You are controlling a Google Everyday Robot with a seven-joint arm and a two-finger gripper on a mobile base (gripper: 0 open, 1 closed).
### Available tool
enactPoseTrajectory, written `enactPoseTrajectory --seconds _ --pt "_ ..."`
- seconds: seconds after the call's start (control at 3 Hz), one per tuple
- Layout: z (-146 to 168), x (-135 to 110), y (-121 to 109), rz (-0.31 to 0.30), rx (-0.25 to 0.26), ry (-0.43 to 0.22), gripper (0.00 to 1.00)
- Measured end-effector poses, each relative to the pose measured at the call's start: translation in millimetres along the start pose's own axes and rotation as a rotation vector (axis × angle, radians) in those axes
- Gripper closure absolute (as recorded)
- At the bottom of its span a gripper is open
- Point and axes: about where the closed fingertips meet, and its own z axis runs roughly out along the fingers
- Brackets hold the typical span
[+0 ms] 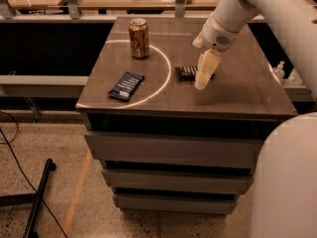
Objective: Move rxbar chocolate near rxbar blueberry
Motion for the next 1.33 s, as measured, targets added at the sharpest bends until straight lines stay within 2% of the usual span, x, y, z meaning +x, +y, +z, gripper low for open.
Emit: enactPoseTrajectory --seconds 0.33,0.67,1.33 --pt "15.2 13.9 12.7 0.019 -0.042 0.002 0.0" --pt "25.4 21.3 16.3 0.034 -0.081 0.026 0.18" --pt "30.9 28.2 21.5 0.035 -0.107 0.07 0.64"
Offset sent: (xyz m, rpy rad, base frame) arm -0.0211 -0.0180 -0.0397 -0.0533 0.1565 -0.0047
